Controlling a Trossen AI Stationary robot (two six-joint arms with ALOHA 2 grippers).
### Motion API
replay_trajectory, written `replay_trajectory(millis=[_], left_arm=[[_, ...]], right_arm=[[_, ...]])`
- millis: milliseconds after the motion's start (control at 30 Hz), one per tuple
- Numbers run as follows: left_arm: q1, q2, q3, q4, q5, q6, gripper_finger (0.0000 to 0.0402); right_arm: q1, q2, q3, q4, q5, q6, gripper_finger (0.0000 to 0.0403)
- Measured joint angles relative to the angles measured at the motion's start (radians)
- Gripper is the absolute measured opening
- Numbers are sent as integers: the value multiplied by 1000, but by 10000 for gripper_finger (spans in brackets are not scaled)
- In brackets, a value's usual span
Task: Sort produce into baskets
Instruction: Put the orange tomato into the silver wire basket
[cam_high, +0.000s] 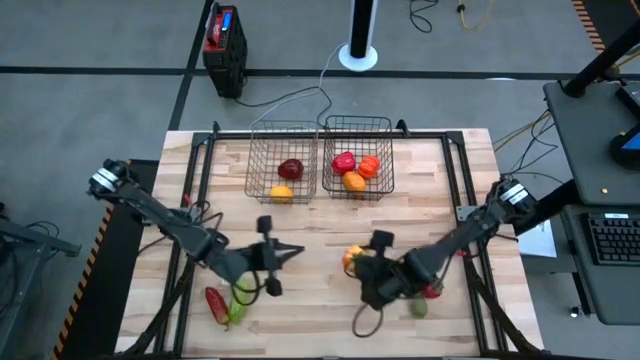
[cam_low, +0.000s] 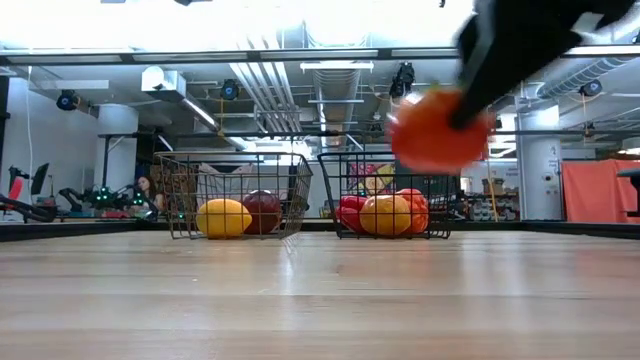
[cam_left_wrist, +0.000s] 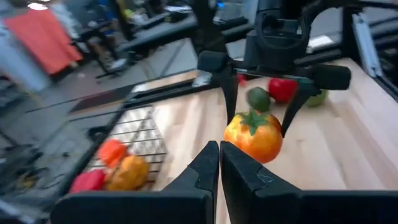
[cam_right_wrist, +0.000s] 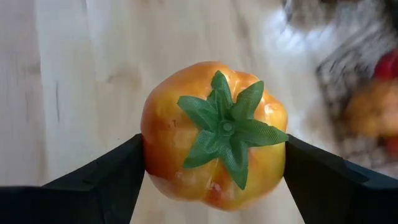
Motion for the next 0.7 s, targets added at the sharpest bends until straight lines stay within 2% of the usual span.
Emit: replay_trajectory(millis=[133,233,333,467,633,700], left_arm=[[-65,-87,-24,-52,-153,-4,0],[-96,-150,-24,-88,-213,-4,0],[-109,-193,-24,-119,-217,-23,0],[-113,-227,-24,-164,-219,-49,0],[-115,-250,-24,-221,-219,-54,0],[-115,-259,-24,-236,-219,-57,0]], right_arm=[[-83,0,97,6,-3,-191,327],[-156,0,163,24,-5,-329,327],[-232,0,219,69,-32,-459,327],[-338,-1,250,186,-121,-600,327],[-460,-1,255,330,-241,-670,327],[-499,3,255,360,-257,-685,327]])
